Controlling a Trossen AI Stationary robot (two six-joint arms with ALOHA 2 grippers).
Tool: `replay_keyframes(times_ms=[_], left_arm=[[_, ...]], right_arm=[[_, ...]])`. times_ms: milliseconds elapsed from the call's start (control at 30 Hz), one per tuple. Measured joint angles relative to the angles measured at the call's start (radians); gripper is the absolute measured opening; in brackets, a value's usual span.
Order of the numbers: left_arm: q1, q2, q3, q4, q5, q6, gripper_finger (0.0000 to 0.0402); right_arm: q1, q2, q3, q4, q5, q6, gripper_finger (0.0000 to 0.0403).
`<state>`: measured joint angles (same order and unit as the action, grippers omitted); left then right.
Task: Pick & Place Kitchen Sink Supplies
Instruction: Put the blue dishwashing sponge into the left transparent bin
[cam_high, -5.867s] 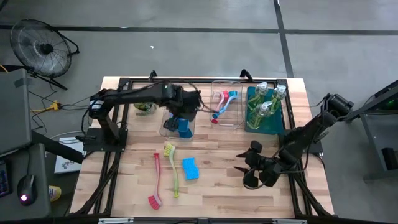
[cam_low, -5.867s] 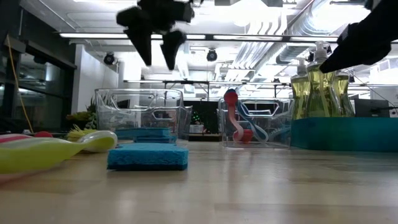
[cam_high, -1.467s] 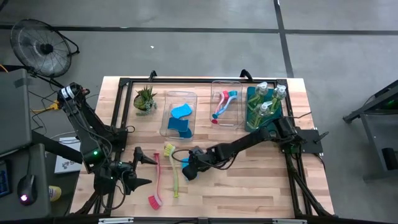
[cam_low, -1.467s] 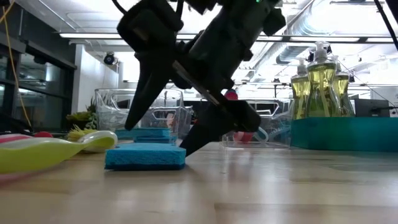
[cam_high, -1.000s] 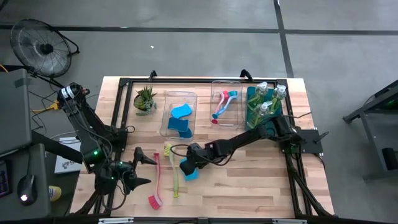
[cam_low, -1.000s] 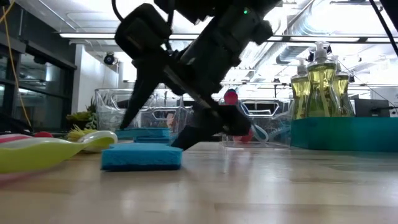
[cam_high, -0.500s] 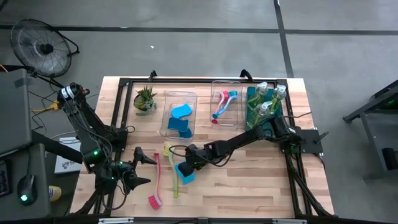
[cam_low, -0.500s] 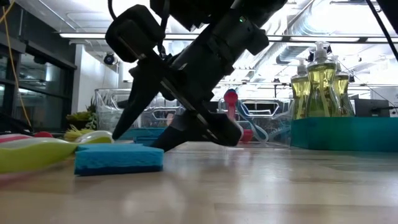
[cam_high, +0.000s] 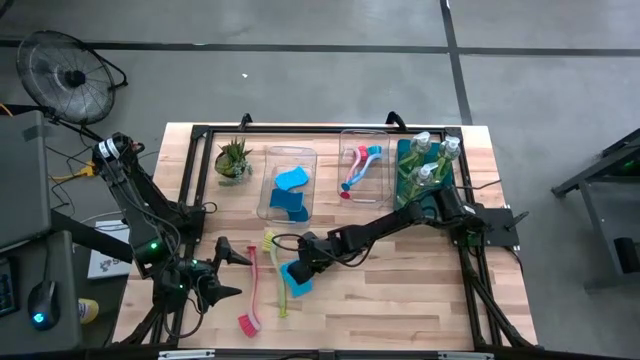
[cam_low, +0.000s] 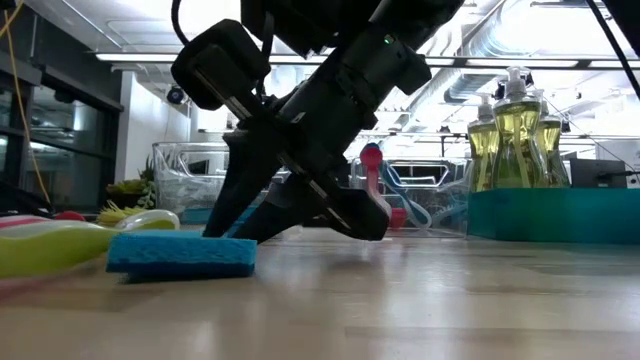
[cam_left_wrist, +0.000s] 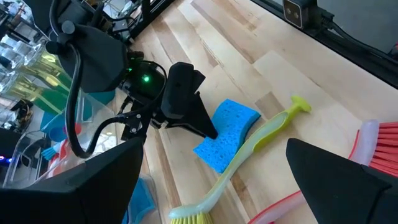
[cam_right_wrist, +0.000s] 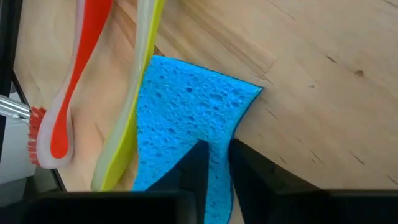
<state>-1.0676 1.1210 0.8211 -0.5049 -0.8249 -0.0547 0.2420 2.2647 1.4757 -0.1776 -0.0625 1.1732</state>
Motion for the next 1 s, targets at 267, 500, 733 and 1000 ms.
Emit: replay_keyframes(times_ms=[267,500,733,1000], left_arm=[[0.0,0.0,0.0,0.0,0.0,-0.002,0.039],[0.0,0.0,0.0,0.0,0.0,-0.002,0.039],[0.0,0.0,0.001,0.0,0.011,-0.012,0.039],[0.0,0.0,0.001,0.001,0.012,-0.013,0.039]], right_arm=[[0.0,0.002,0.0,0.001,-0.025,-0.006,0.0005],[0.001,-0.001,-0.001,0.005,-0.022,-0.014,0.0002],[0.004,-0.031,-0.003,0.001,0.011,-0.036,0.0001],[0.017,-0.072,-0.006,-0.04,0.065,-0.056,0.0]])
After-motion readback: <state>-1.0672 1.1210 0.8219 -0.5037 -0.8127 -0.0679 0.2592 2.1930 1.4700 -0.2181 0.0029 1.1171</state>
